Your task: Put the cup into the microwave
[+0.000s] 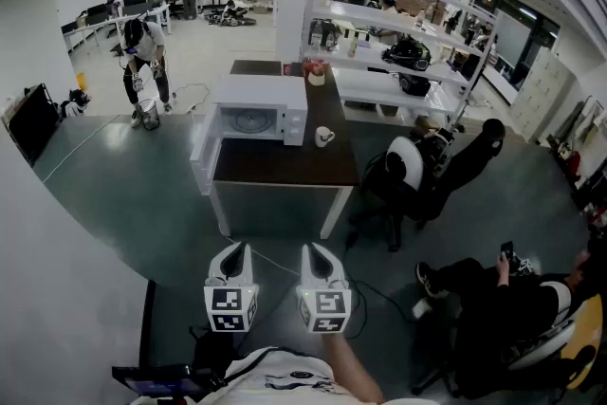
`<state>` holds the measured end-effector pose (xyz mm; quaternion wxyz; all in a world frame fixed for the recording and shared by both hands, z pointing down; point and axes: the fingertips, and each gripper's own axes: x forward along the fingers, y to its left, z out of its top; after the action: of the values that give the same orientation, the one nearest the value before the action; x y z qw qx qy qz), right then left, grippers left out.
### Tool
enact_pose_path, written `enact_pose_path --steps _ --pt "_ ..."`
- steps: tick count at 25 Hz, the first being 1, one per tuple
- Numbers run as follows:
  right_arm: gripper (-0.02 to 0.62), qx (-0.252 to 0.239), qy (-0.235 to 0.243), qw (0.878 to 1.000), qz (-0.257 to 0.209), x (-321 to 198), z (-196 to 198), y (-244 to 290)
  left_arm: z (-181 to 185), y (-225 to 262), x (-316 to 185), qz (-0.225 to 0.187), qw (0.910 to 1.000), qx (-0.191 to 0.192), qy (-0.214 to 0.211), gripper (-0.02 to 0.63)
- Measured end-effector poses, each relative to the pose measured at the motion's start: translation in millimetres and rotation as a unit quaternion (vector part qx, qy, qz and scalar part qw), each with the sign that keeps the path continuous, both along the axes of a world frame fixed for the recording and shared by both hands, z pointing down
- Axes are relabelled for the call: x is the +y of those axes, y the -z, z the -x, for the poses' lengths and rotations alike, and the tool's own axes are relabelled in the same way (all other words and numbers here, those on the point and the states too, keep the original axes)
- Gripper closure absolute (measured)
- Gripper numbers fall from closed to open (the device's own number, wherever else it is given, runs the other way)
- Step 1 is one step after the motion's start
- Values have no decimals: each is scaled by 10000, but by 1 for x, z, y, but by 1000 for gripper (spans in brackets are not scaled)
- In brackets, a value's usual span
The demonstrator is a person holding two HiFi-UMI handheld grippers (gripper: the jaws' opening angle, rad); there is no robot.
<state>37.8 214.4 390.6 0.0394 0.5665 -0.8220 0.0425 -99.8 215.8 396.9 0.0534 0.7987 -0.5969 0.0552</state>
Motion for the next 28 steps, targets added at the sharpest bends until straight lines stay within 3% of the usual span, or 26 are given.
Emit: enact_pose_path --steps 8,15,28 --pt "595 12 10 10000 54 1 -9 0 -12 1 0 17 10000 -38 -30 606" --pt "595 -130 153 9991 364 -2 -17 -11 -25 0 -2 23 10000 -93 -19 606" --pt "594 -217 552 9963 630 7 -32 -20 -61 -22 0 322 9989 -279 184 606"
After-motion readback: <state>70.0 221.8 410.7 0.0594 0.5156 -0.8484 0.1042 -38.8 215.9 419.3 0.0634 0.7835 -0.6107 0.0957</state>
